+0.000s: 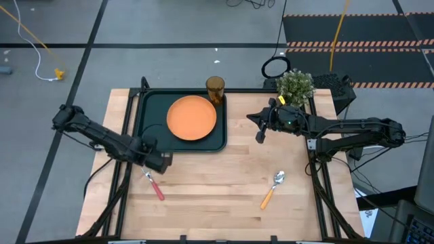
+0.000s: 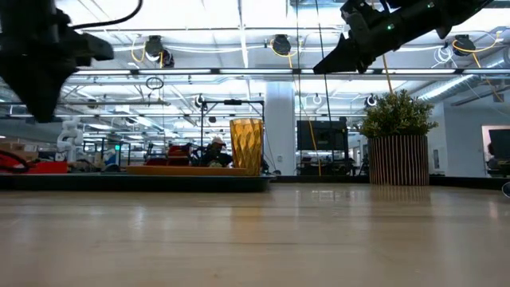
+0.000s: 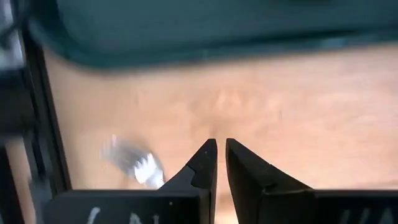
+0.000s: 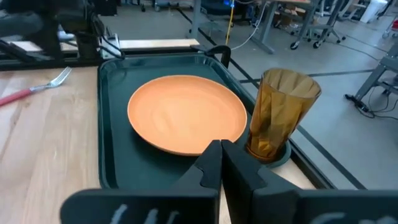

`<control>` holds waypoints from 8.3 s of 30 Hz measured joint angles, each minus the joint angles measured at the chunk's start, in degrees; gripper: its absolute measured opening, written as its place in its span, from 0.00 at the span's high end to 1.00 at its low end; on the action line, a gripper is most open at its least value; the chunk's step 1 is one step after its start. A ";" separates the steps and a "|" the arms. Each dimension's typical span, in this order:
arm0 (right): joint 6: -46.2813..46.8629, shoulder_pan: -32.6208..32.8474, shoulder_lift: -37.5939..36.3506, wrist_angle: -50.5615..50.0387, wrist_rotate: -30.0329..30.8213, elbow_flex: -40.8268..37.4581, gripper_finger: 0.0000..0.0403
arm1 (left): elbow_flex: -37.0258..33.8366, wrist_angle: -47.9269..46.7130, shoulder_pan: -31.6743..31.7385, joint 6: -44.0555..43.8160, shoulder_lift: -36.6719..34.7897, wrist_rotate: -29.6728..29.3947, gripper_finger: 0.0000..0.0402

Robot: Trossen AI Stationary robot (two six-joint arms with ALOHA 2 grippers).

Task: Pick and place plate/cup/fork/spoon on tray
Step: Put the pink fork on the black tray to the left of the orange plate

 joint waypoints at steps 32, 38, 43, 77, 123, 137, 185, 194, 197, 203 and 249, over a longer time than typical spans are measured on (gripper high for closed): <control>1.34 3.02 0.02 8.88 -9.33 -9.55 1.00 | 0.00 7.24 -17.34 -30.16 15.92 11.90 0.52; 1.34 4.54 0.02 9.74 -9.27 -9.55 1.00 | -0.81 7.37 -17.10 -30.18 15.94 11.73 0.53; 1.58 4.59 0.00 9.98 -9.22 -9.55 1.00 | -3.94 11.16 -16.20 -29.98 15.92 11.32 0.60; 0.92 4.57 0.00 9.86 -9.11 -9.55 1.00 | -10.14 19.90 -15.98 -17.53 15.83 8.36 0.67; 0.00 4.52 0.00 9.82 -9.09 -9.57 1.00 | -0.12 5.96 -10.60 -6.06 15.92 -4.57 0.88; -4.29 4.52 0.02 12.65 -9.07 -9.57 1.00 | 1.53 -2.65 4.07 5.60 9.20 -11.70 0.88; -14.53 4.50 -7.96 7.69 -8.62 -9.57 1.00 | -13.61 33.28 56.16 57.67 5.25 -14.15 0.88; -14.51 4.50 -7.93 7.70 -8.63 -9.57 1.00 | -14.67 38.40 59.36 61.16 5.25 -11.71 0.88; -14.51 4.50 -7.93 7.70 -8.63 -9.57 1.00 | -14.67 38.62 60.42 61.32 5.49 -11.02 0.88; -14.51 4.50 -7.93 7.70 -8.63 -9.57 1.00 | -14.67 41.87 62.61 63.29 8.03 -8.49 0.88; -9.01 4.52 -7.91 9.43 -8.84 -9.57 1.00 | -12.79 39.37 64.80 66.20 6.39 -10.55 0.65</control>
